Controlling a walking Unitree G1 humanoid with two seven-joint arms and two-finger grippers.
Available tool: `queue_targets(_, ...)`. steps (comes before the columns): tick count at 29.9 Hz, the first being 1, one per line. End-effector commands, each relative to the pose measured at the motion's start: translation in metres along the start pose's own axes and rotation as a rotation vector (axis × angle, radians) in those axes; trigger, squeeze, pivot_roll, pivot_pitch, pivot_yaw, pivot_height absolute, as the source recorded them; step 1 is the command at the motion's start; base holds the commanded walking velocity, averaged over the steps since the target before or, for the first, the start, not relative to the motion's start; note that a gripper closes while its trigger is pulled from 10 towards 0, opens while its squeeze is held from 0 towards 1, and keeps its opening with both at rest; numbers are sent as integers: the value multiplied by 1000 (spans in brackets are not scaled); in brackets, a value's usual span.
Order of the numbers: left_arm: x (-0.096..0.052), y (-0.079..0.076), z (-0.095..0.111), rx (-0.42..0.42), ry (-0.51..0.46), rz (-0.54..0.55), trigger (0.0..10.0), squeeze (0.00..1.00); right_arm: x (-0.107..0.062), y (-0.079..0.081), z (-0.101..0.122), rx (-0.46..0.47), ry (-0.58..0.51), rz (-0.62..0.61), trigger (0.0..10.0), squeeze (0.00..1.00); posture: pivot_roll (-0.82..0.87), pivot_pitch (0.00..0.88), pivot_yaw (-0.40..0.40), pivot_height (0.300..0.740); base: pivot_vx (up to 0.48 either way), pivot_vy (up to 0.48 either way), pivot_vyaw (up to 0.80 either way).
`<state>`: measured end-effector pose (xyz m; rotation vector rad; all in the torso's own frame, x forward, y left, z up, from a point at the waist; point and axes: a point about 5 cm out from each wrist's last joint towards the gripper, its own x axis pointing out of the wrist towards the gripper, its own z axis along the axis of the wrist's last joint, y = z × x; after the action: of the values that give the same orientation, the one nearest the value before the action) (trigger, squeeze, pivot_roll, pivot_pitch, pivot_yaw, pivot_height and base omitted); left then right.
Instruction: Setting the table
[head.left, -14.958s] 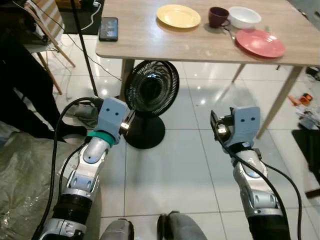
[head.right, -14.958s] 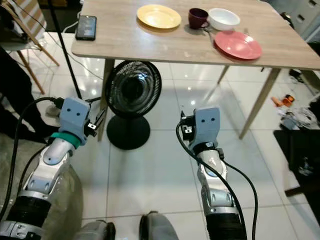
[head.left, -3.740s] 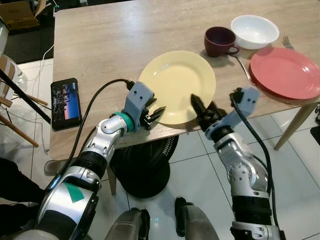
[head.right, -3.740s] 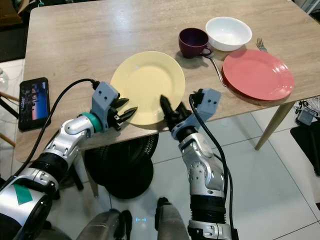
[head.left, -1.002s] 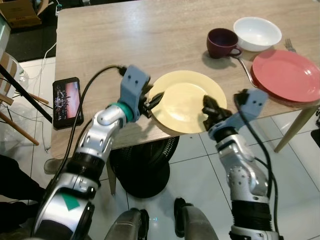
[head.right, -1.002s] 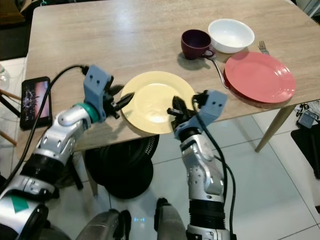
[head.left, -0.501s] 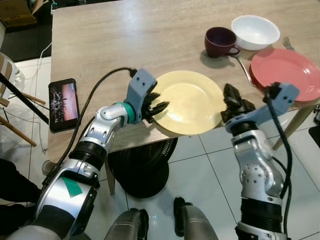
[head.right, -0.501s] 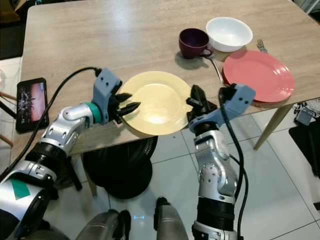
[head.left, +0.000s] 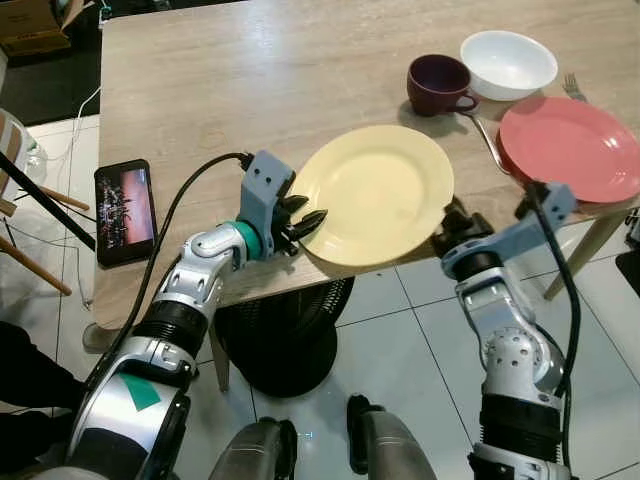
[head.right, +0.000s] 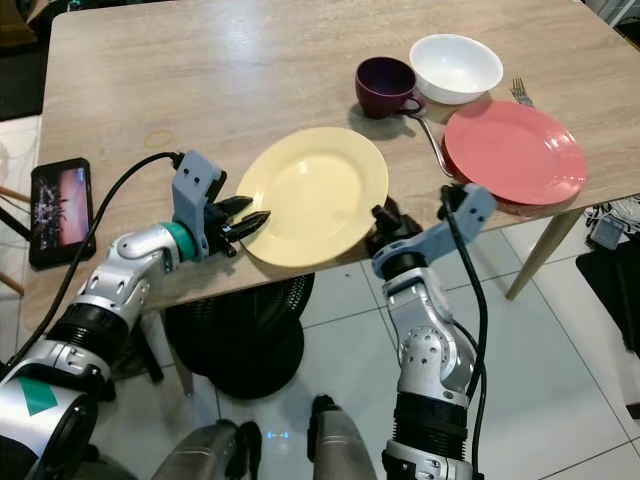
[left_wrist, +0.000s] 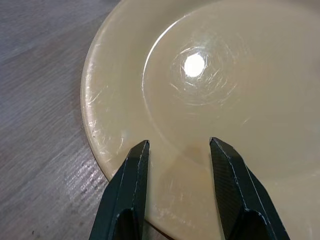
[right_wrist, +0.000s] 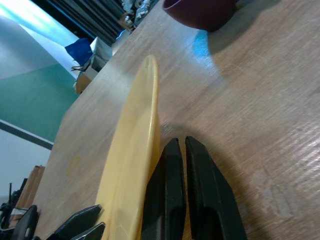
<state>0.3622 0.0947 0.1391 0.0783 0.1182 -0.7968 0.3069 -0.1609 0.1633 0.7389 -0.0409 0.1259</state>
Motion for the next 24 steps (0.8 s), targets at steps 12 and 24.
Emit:
queue_targets(12,-4,-8,-33,-51,132,-25,10000,0,-10,-38,67,-18,-316,-185,10000,1000,-58,154,64,740,0,0,0)
queue_targets(24,-2,-8,-32,-46,125,-28,10000,0,-26,-13,6,67,99,146,10000,0,-63,148,60,740,0,0,0)
